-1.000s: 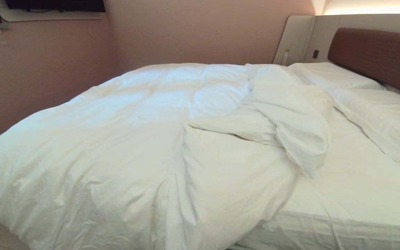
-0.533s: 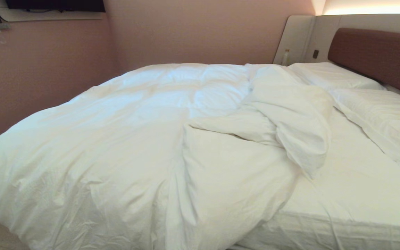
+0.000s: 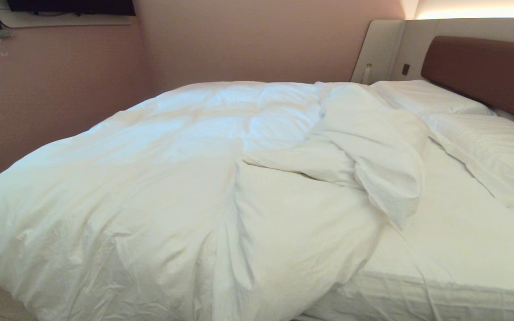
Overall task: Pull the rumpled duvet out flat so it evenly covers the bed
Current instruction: Hold the folded corner of the quilt
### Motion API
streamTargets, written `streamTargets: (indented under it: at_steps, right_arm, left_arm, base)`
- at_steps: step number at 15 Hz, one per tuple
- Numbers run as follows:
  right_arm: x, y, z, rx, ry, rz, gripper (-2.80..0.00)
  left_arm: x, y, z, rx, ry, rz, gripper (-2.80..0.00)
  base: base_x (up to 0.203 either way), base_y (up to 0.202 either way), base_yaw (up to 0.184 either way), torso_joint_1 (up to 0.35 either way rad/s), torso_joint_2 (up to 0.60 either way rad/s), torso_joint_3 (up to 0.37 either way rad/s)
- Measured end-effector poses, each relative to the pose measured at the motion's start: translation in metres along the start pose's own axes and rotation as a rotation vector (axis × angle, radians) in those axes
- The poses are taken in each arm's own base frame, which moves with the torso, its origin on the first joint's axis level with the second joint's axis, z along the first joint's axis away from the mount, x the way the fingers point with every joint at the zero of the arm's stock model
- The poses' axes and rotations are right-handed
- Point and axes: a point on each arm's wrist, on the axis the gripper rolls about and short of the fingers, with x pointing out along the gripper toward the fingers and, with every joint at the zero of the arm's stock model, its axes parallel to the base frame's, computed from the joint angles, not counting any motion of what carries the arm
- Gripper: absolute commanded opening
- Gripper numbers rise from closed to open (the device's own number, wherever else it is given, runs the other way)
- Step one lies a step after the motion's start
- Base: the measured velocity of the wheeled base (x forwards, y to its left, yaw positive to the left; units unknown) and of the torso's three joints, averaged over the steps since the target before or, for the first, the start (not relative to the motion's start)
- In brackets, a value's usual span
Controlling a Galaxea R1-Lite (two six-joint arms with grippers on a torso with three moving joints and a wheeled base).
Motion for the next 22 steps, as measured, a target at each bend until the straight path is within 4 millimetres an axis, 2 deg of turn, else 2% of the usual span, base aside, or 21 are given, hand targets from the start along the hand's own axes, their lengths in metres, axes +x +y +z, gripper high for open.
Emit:
streamTargets:
  at_steps: [4, 9, 11, 13, 15, 17, 20, 22]
  right_arm:
    - [-0.001, 0.0, 0.003, -0.005, -0.005, -0.003, -2.8]
    - [-0.024, 0.0, 0.062, 0.009, -0.181, 0.029, -2.8]
    - [-0.025, 0.001, 0.079, 0.024, -0.144, 0.065, -2.8]
    - [-0.012, 0.002, 0.097, 0.053, -0.033, 0.103, -2.8]
    - [0.015, 0.002, 0.116, 0.093, 0.104, 0.135, -2.8]
    - [0.055, 0.004, 0.133, 0.139, 0.247, 0.163, -2.8]
    - [0.134, 0.006, 0.155, 0.212, 0.411, 0.191, -2.8]
    - [0.196, 0.007, 0.17, 0.258, 0.445, 0.203, -2.8]
  left_arm:
    - [0.0, 0.0, 0.0, -0.001, 0.0, 0.0, -2.8]
    - [0.0, 0.0, 0.0, 0.0, 0.0, 0.0, -2.8]
    - [0.0, 0.0, 0.0, 0.0, 0.0, 0.0, -2.8]
    - [0.0, 0.0, 0.0, 0.0, 0.0, 0.0, -2.8]
    - [0.0, 0.0, 0.0, 0.0, 0.0, 0.0, -2.8]
    - [0.0, 0.0, 0.0, 0.0, 0.0, 0.0, -2.8]
    - [0.0, 0.0, 0.0, 0.0, 0.0, 0.0, -2.8]
    - [0.0, 0.0, 0.0, 0.0, -0.001, 0.0, -2.8]
  base:
    - [0.0, 0.0, 0.0, 0.0, 0.0, 0.0]
    - [0.0, 0.0, 0.0, 0.0, 0.0, 0.0]
    - [0.0, 0.0, 0.0, 0.0, 0.0, 0.0]
    - [0.0, 0.0, 0.0, 0.0, 0.0, 0.0]
    - [0.0, 0.0, 0.0, 0.0, 0.0, 0.0]
    - [0.0, 0.0, 0.0, 0.0, 0.0, 0.0]
    - [0.0, 0.0, 0.0, 0.0, 0.0, 0.0]
    - [0.0, 0.0, 0.0, 0.0, 0.0, 0.0]
